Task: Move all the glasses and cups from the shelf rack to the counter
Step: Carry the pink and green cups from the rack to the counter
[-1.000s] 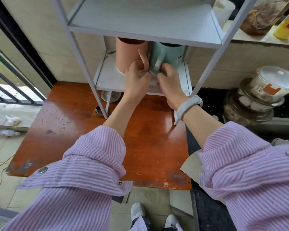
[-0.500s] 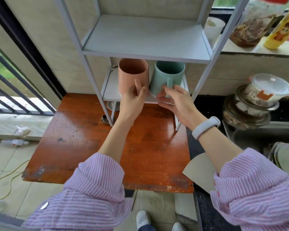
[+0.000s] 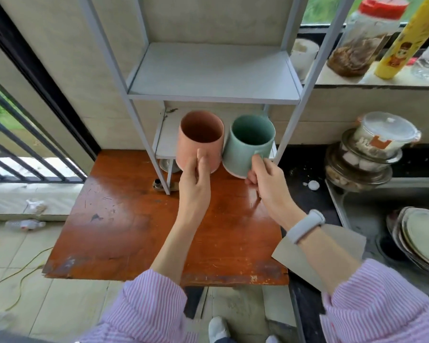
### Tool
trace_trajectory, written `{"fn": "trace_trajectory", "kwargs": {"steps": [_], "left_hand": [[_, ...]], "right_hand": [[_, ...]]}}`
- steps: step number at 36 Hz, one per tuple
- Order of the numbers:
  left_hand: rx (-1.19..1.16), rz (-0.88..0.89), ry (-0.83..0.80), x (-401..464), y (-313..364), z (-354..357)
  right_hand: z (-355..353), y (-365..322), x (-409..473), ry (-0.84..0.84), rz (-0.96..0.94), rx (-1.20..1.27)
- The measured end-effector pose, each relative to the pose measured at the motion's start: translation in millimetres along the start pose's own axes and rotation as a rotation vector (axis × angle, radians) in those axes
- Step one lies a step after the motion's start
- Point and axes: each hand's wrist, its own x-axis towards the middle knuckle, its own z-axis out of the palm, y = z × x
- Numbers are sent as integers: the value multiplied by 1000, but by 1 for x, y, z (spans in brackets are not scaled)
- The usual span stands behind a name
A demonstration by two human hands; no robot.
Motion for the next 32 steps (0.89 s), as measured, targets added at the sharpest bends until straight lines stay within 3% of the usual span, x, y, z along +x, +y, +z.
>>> {"fn": "trace_trajectory", "kwargs": {"steps": [5,13,20,32], "left_hand": [[-3,-12,-52,-52,-4,-10],[68,-72,-190,-134,-12,22],[105,-69,-429,-201,8,99],[31,33,-902,-376,51,293]], "right_hand": [[-22,10,-59,23,-38,4],[-89,35,-150,105,77,-21],[-184,50,-227,336,119,3],[-386,54,-412,857,172,1]]}}
